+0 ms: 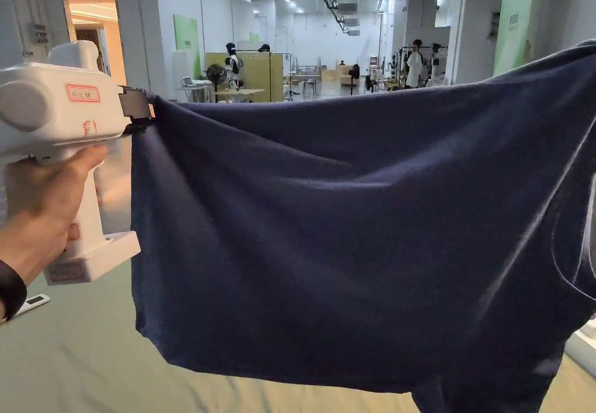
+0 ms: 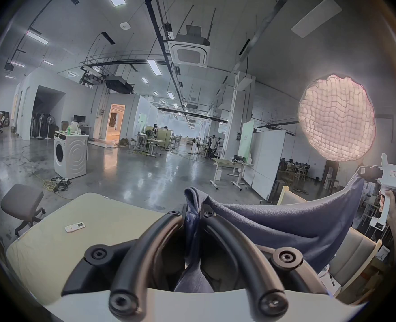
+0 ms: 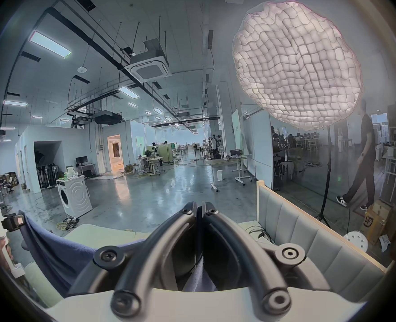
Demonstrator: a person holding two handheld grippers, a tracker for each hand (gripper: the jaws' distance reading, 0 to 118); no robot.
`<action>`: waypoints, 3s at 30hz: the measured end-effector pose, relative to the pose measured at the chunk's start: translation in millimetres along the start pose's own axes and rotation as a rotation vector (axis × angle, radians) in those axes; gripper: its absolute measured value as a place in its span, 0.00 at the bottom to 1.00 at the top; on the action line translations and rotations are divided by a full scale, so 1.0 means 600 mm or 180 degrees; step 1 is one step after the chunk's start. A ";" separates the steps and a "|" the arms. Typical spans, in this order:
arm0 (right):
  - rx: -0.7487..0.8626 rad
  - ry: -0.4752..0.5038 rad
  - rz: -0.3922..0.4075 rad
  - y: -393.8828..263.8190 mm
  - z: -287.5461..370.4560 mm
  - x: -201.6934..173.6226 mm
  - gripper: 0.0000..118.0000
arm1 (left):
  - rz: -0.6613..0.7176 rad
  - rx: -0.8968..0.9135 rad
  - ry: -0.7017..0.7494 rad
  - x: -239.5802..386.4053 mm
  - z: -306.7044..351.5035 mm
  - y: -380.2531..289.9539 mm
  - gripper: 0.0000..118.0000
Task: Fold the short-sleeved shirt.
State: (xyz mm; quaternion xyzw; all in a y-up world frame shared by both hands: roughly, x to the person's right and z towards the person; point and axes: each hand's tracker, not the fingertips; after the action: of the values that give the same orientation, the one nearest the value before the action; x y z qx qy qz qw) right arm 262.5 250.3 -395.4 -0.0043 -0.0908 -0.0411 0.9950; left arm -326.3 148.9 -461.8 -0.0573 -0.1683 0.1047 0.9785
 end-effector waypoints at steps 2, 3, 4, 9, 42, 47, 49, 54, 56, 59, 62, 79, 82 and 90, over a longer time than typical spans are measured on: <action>0.0005 -0.0050 0.0026 -0.003 -0.029 -0.006 0.02 | 0.0014 0.0020 -0.0003 -0.007 -0.030 -0.001 0.09; -0.0001 -0.0066 0.0042 -0.003 -0.043 -0.010 0.02 | 0.0013 0.0023 0.0001 -0.010 -0.046 -0.001 0.09; 0.0004 -0.0119 0.0068 -0.005 -0.059 -0.015 0.02 | 0.0014 0.0009 0.0009 -0.014 -0.063 -0.002 0.09; -0.0061 -0.0162 0.0074 -0.010 -0.126 -0.025 0.02 | 0.0045 -0.0028 0.0040 -0.031 -0.123 -0.020 0.09; -0.1547 -0.0004 -0.0654 -0.707 0.150 0.127 0.02 | 0.0900 -0.1397 -0.0399 -0.169 0.081 -0.698 0.09; -0.1617 -0.0118 -0.0865 -0.767 0.308 0.160 0.02 | 0.0821 -0.1620 -0.0527 -0.144 0.213 -0.755 0.09; -0.1731 -0.0141 -0.0912 -0.784 0.348 0.165 0.02 | 0.0779 -0.1666 -0.0582 -0.132 0.245 -0.771 0.09; -0.1906 -0.0234 -0.0881 -0.827 0.417 0.173 0.02 | 0.0816 -0.1840 -0.0633 -0.124 0.294 -0.814 0.09; -0.1933 -0.0231 -0.0880 -0.837 0.433 0.180 0.02 | 0.0861 -0.1868 -0.0585 -0.128 0.305 -0.827 0.09; -0.1971 -0.0277 -0.0895 -0.854 0.439 0.194 0.02 | 0.0933 -0.1891 -0.0567 -0.127 0.316 -0.842 0.09; -0.2077 -0.0297 -0.0861 -0.878 0.433 0.209 0.02 | 0.0945 -0.1997 -0.0524 -0.125 0.319 -0.865 0.09; -0.1323 -0.0098 -0.0867 -0.735 0.480 0.149 0.80 | 0.0117 -0.1097 -0.0556 0.005 0.364 -0.640 0.77; -0.0841 0.0073 -0.0503 -0.667 0.502 0.086 0.80 | -0.0352 -0.0746 -0.0331 0.103 0.384 -0.560 0.77; -0.0376 0.0347 0.0361 -0.598 0.523 -0.035 0.81 | -0.0849 -0.0232 -0.0207 0.245 0.420 -0.498 0.77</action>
State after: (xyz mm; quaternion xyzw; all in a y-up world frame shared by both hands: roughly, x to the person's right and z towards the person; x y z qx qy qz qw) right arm 155.7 -100.5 -90.4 -0.0658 -0.0335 0.0098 0.9972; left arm -221.5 -88.9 -135.0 -0.0666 -0.2097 -0.0306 0.9750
